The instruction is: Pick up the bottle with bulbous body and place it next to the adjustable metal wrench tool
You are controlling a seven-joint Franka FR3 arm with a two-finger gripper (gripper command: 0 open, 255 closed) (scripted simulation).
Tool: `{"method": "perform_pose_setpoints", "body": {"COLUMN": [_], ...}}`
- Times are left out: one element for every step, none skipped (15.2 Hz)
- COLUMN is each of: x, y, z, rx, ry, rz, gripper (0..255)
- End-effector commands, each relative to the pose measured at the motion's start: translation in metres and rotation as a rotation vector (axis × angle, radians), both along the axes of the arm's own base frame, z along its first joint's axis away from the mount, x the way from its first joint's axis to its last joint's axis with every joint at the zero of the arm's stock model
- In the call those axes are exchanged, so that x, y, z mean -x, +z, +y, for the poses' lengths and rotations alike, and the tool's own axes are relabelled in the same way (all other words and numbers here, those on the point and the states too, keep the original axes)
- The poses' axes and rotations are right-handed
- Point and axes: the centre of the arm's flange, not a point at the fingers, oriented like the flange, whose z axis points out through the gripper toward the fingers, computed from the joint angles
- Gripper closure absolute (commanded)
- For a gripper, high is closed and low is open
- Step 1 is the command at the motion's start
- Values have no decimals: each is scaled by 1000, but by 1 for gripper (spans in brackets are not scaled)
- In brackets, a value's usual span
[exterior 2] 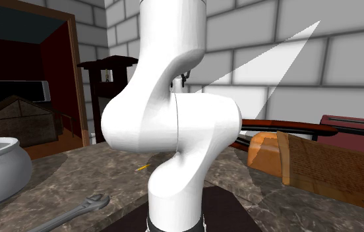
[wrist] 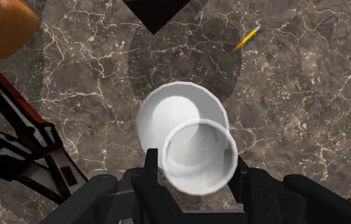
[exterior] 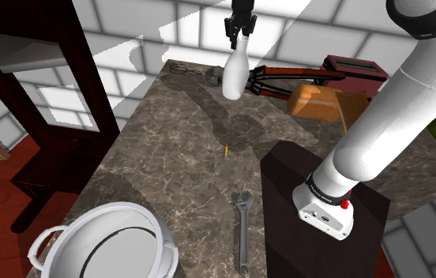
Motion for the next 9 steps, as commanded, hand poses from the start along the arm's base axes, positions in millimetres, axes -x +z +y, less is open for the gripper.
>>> {"method": "perform_pose_setpoints", "body": {"x": [0, 0, 0, 0, 0, 0, 0, 0, 0], "y": [11, 16, 22, 27, 32, 38, 43, 48, 53], "z": [1, 1, 1, 1, 1, 1, 1, 1, 1], "rx": [0, 0, 0, 0, 0, 0, 0, 0, 0], "ry": [0, 0, 0, 0, 0, 0, 0, 0, 0], "rz": [0, 0, 0, 0, 0, 0, 0, 0, 0], "gripper": [255, 255, 255, 255, 255, 255, 255, 255, 255]}}
